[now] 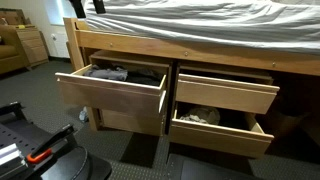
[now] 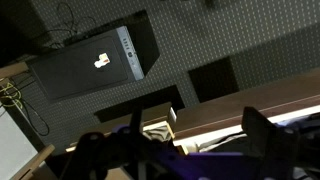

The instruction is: Close the top drawer to the left then open the top drawer to the right.

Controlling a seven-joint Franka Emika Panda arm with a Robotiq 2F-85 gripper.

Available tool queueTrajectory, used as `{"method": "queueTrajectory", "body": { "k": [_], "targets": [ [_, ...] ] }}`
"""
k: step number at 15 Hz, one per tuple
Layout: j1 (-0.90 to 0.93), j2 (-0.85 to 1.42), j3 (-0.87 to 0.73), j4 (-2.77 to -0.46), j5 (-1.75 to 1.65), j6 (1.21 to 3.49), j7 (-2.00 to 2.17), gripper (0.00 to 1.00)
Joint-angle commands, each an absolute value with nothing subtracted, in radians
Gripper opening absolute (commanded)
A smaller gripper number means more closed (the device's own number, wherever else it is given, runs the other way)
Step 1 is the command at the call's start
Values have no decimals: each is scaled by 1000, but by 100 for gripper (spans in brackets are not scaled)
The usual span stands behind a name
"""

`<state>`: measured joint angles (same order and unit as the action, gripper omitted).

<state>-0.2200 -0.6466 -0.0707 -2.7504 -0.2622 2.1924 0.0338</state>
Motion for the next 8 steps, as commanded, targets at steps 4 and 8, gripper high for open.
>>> {"method": "queueTrajectory", "body": {
  "k": [4, 8],
  "targets": [
    [-205, -597, -68, -2746, -232, 2226, 75, 100],
    [-279, -350, -10, -2768, -369, 2305, 260, 100]
  ]
}}
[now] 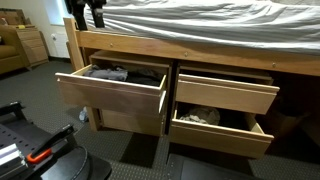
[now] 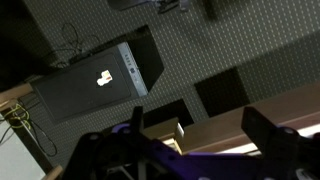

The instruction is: Close the top drawer to the left then open the top drawer to the right.

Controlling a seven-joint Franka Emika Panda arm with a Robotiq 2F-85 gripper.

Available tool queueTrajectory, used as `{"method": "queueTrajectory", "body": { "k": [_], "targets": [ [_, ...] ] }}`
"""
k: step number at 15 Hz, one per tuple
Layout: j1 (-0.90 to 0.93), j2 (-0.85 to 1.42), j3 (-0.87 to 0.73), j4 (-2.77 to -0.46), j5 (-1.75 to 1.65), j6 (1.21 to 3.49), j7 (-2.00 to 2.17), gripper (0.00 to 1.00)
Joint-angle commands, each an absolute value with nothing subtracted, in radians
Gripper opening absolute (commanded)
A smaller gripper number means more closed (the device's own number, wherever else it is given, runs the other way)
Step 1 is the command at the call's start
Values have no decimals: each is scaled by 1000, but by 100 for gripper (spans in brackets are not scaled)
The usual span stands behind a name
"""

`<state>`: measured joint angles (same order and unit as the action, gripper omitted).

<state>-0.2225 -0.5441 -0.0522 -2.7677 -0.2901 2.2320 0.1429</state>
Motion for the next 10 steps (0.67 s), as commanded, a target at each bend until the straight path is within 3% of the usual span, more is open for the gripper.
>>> {"method": "queueTrajectory", "body": {
  "k": [1, 4, 5, 10],
  "targets": [
    [-288, -289, -4, -2768, -405, 2307, 310, 100],
    [-295, -86, -42, -2738, -488, 2421, 430, 100],
    [-258, -219, -49, -2777, -450, 2358, 384, 100],
    [-241, -70, -81, -2752, -417, 2445, 400, 100]
  ]
}}
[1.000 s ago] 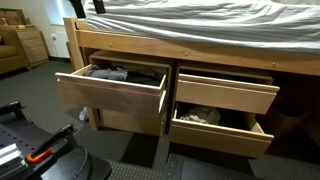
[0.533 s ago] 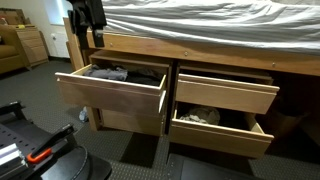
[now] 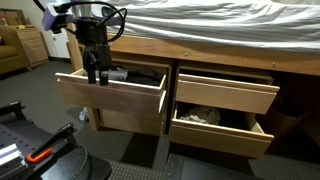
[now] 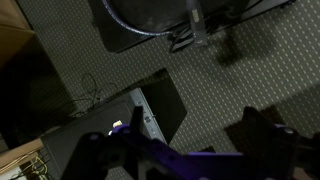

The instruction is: Close the top drawer to the left then open the top drawer to the right.

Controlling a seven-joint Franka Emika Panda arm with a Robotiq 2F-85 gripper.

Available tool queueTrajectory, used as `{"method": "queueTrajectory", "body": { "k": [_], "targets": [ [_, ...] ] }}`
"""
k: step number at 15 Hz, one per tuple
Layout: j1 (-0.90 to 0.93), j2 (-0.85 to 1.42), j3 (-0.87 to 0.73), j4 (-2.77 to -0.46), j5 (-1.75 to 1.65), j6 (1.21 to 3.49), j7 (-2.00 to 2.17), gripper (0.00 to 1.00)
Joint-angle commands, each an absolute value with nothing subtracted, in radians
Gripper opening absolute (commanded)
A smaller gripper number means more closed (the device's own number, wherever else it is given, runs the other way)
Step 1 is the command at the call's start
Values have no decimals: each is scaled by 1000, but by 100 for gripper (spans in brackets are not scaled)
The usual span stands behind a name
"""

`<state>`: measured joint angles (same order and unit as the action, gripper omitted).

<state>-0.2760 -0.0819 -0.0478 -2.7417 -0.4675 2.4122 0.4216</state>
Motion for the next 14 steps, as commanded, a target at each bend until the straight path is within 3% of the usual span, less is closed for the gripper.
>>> {"method": "queueTrajectory", "body": {
  "k": [1, 8, 14],
  "targets": [
    [-209, -16, -71, -2730, -310, 2472, 417, 100],
    [-104, 445, -24, -2583, 97, 2960, 458, 100],
    [-62, 508, -43, -2531, 195, 2934, 428, 100]
  ]
}}
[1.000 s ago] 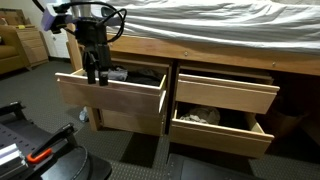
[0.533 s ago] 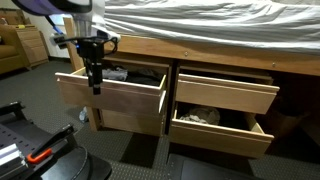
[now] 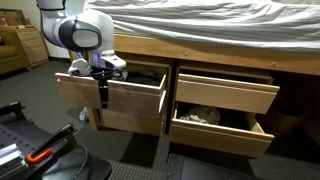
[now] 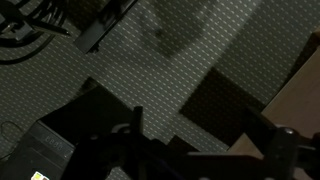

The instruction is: Close the top drawer to the left then open the top drawer to the right.

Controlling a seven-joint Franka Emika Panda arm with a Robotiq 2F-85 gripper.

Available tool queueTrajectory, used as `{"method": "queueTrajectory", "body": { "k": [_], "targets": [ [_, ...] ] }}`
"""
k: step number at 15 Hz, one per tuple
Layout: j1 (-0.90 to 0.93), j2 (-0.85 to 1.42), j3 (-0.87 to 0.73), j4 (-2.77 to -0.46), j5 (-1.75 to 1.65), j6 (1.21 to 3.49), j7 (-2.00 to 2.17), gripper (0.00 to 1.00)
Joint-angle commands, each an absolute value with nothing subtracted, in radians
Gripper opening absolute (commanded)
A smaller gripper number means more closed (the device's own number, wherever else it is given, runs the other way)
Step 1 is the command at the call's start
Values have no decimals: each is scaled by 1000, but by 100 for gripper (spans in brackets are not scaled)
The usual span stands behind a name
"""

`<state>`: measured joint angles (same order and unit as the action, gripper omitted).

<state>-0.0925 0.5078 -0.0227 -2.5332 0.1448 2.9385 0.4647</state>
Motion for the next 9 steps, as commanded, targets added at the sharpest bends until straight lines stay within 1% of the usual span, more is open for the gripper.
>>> {"method": "queueTrajectory", "body": {
  "k": [1, 2, 4, 7, 8, 9],
  "targets": [
    [-170, 529, 70, -2512, 289, 3008, 408, 100],
    [-261, 576, 140, -2459, 354, 3011, 365, 100],
    [-366, 692, 229, -2335, 461, 3044, 308, 100],
    [-532, 833, 335, -2185, 551, 3102, 237, 100],
    [-418, 714, 260, -2288, 522, 3054, 284, 100],
    [-469, 763, 285, -2242, 529, 3066, 266, 100]
  ]
}}
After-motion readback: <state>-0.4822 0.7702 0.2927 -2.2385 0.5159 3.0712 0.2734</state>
